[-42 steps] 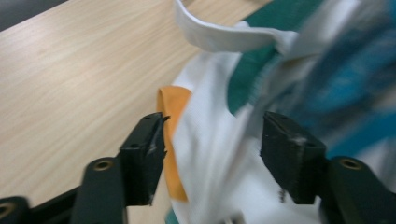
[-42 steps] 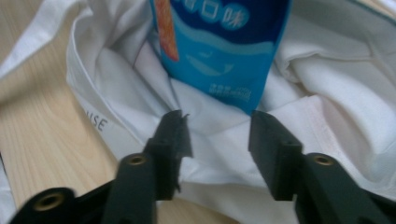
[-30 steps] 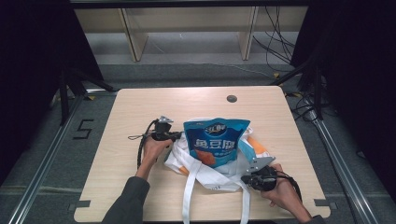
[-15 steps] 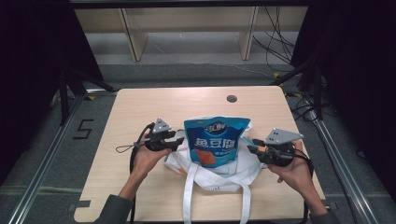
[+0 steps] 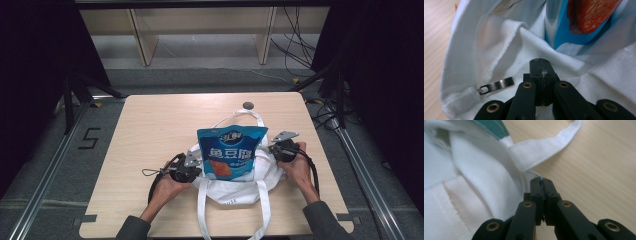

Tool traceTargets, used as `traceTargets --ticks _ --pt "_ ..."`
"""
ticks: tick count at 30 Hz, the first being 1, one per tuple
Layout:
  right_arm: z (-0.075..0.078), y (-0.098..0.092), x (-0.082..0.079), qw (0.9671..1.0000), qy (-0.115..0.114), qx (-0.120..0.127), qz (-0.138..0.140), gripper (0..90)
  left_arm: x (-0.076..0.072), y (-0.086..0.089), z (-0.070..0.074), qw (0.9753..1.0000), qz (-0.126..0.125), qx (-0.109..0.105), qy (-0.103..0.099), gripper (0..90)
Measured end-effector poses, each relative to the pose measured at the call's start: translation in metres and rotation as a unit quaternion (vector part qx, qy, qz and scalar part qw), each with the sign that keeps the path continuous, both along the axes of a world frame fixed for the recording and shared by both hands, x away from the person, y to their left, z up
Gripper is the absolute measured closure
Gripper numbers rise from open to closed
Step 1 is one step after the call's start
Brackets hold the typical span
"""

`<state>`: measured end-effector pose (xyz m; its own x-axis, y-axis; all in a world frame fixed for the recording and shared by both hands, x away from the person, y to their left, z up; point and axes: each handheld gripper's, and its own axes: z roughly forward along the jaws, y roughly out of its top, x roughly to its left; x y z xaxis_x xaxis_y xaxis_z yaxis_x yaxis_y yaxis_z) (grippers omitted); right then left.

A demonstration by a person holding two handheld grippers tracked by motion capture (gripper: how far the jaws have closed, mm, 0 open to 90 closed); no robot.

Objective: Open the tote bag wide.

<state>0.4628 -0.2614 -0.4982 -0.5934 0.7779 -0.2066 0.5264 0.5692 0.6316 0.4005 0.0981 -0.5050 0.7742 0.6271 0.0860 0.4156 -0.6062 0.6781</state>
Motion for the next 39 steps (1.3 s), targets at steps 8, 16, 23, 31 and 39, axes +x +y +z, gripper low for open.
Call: traceTargets --ticks 8,16,23,31,39 --pt "0.029 -0.003 -0.008 0.999 -0.033 0.022 -0.02 62.2 -0.002 0.008 0.015 0.9992 0.013 -0.038 -0.006 80.1" --pt "0.059 0.016 -0.067 0.9904 0.003 0.106 0.089 65.6 0.009 0.015 0.042 0.9948 0.034 -0.087 -0.042 80.9" --pt "0.033 0.021 -0.102 0.9933 0.038 0.052 0.096 72.4 0.059 0.007 0.042 0.995 0.056 -0.068 -0.048 84.4" --pt "0.022 0.016 -0.109 0.9926 0.054 0.052 0.095 74.8 0.083 0.006 0.005 0.9925 0.097 -0.075 -0.005 89.1" --pt "0.033 0.016 -0.112 0.993 0.035 0.054 0.098 74.2 0.028 0.007 0.045 0.9953 0.047 -0.071 -0.047 85.8"
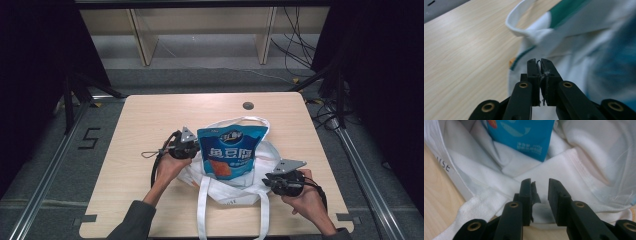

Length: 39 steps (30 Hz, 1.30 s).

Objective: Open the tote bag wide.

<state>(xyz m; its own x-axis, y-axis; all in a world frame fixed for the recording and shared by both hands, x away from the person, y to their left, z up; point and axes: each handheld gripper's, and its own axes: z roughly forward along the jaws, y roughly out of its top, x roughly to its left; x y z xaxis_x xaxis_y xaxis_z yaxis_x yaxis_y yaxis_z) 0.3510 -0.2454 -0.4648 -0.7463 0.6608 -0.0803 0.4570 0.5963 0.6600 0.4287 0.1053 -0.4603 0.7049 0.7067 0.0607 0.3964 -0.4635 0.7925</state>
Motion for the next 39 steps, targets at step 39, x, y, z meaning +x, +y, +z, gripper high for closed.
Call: traceTargets --ticks 39 --pt "-0.034 0.019 0.075 0.9989 -0.013 -0.039 -0.022 90.0 0.003 0.0 -0.051 0.9976 0.009 0.066 0.02 89.2"
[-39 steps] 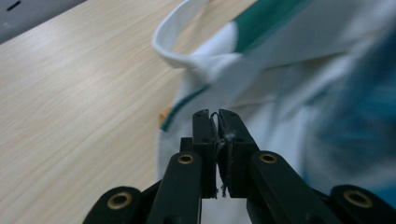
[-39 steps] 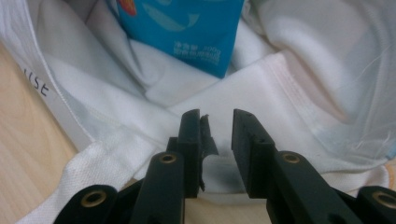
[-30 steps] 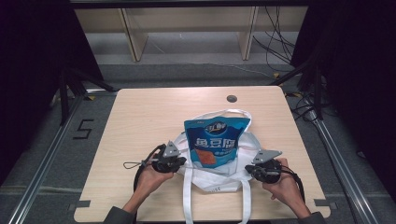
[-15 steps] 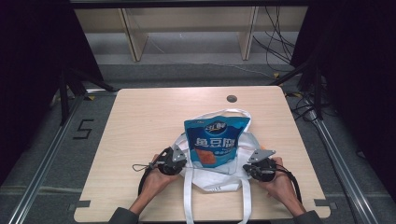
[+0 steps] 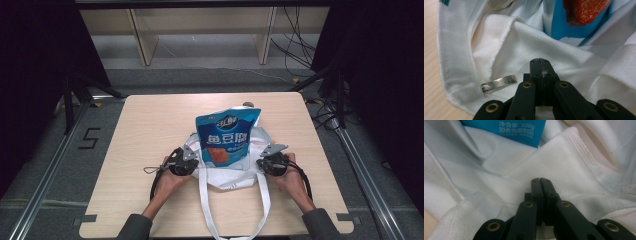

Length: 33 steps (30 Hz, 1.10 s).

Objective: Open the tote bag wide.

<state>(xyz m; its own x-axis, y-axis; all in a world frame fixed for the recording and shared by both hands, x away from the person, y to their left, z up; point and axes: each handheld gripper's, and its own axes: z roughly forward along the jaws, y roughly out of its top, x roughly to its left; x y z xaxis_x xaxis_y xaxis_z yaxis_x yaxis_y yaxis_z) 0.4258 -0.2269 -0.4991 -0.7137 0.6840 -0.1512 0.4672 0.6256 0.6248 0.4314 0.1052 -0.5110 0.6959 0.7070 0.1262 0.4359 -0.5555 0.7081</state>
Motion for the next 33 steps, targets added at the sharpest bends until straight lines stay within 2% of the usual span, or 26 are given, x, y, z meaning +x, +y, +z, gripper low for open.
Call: traceTargets --ticks 4,7,8,9,10,13,14,16,18,21,22,26,27,28,29,30,31,33 --pt "-0.002 0.003 0.013 0.9998 -0.012 0.008 -0.012 90.0 0.013 0.001 -0.001 0.9997 0.018 -0.014 0.007 89.2" --pt "-0.001 0.003 0.02 0.9999 -0.006 0.007 -0.011 90.0 0.019 0.002 -0.001 0.9998 0.015 -0.011 0.002 89.1" --pt "-0.002 0.004 0.021 0.9998 -0.012 0.009 -0.015 90.0 0.021 0.002 -0.001 0.9997 0.021 -0.016 0.004 89.1" --pt "-0.003 0.004 0.023 0.9997 -0.015 0.011 -0.017 90.0 0.024 0.003 -0.001 0.9998 0.017 -0.01 0.0 89.1" --pt "-0.002 0.005 0.025 0.9997 -0.012 0.01 -0.017 90.0 0.025 0.002 -0.002 0.9995 0.027 -0.018 0.001 89.1" --pt "-0.001 0.005 0.029 0.9998 -0.01 0.006 -0.016 90.0 0.031 0.003 -0.001 0.9997 0.021 -0.005 -0.005 88.9" --pt "-0.002 0.005 0.03 0.9998 -0.009 0.008 -0.017 90.0 0.033 0.002 -0.002 0.9995 0.029 -0.013 -0.007 88.8" --pt "-0.003 0.004 0.033 0.9996 -0.012 0.015 -0.02 90.0 0.034 0.003 -0.003 0.9993 0.032 -0.02 -0.006 88.8" --pt "-0.002 0.004 0.034 0.9997 -0.009 0.017 -0.017 90.0 0.037 0.004 -0.002 0.9995 0.028 -0.012 -0.012 88.5" --pt "-0.004 0.003 0.036 0.9996 -0.018 0.01 -0.018 90.0 0.039 0.002 -0.002 0.9995 0.029 -0.007 -0.013 88.3" --pt "-0.004 0.002 0.036 0.9996 -0.018 0.01 -0.019 90.0 0.04 0.002 -0.002 0.9993 0.033 -0.014 -0.01 88.2" --pt "-0.004 0.003 0.034 0.9995 -0.017 0.012 -0.024 90.0 0.04 0.004 -0.002 0.9993 0.033 -0.014 -0.012 87.2" --pt "-0.004 0.004 0.033 0.9995 -0.017 0.013 -0.024 89.9 0.039 0.004 -0.003 0.9989 0.04 -0.023 -0.008 86.9" --pt "-0.003 0.004 0.034 0.9996 -0.015 0.017 -0.018 89.9 0.04 0.005 -0.002 0.9991 0.037 -0.019 -0.011 86.4" --pt "-0.004 0.005 0.032 0.9994 -0.011 0.022 -0.024 89.7 0.04 0.005 -0.002 0.999 0.039 -0.022 -0.01 84.8" --pt "-0.003 0.003 0.033 0.9996 -0.013 0.018 -0.019 89.5 0.039 0.008 0.0 0.9982 0.045 -0.039 -0.003 83.8" --pt "-0.003 0.003 0.033 0.9996 -0.013 0.018 -0.019 89.5 0.039 0.008 0.0 0.9982 0.045 -0.039 -0.003 80.1" --pt "-0.001 0.001 0.033 0.9983 -0.007 0.049 -0.029 82.4 0.039 0.012 0.002 0.9974 0.049 -0.054 0.001 77.3"
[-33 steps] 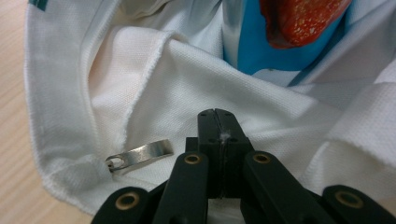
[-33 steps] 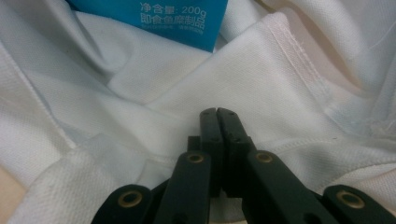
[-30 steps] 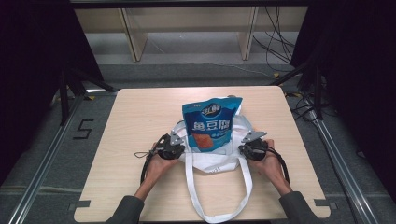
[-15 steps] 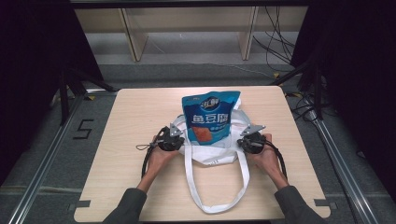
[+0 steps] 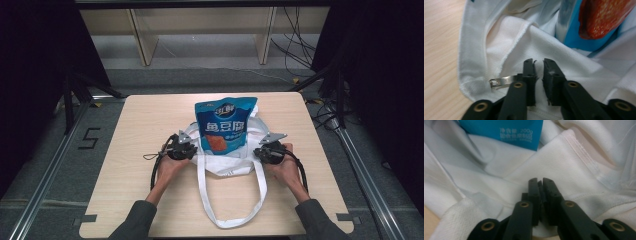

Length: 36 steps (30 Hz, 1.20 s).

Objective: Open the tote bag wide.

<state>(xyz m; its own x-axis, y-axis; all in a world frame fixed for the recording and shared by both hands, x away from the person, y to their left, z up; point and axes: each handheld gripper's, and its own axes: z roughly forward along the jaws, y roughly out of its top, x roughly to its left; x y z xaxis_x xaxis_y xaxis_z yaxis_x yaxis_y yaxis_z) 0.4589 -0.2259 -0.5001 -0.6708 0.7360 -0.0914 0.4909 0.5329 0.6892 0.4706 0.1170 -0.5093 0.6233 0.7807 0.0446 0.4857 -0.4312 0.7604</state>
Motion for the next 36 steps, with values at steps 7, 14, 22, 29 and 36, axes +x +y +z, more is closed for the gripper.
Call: traceTargets --ticks 7,14,22,29,36 --pt "0.021 -0.006 -0.007 0.9996 -0.021 0.019 0.005 73.5 -0.011 0.006 0.014 0.9987 0.012 -0.05 -0.004 59.1" --pt "0.041 -0.01 -0.019 0.9974 -0.04 0.06 0.001 57.2 -0.033 0.013 0.037 0.9959 0.022 -0.088 -0.002 44.1" --pt "0.049 -0.006 -0.034 0.9967 -0.022 0.078 0.001 50.9 -0.063 0.005 0.05 0.9951 -0.001 -0.099 -0.008 35.9" --pt "0.049 -0.008 -0.043 0.9967 -0.025 0.077 0.009 47.9 -0.087 0.006 0.045 0.9936 -0.011 -0.112 0.006 31.5" --pt "0.05 -0.013 -0.048 0.9962 -0.021 0.085 0.002 45.2 -0.094 0.011 0.041 0.9942 -0.008 -0.107 0.002 28.3"
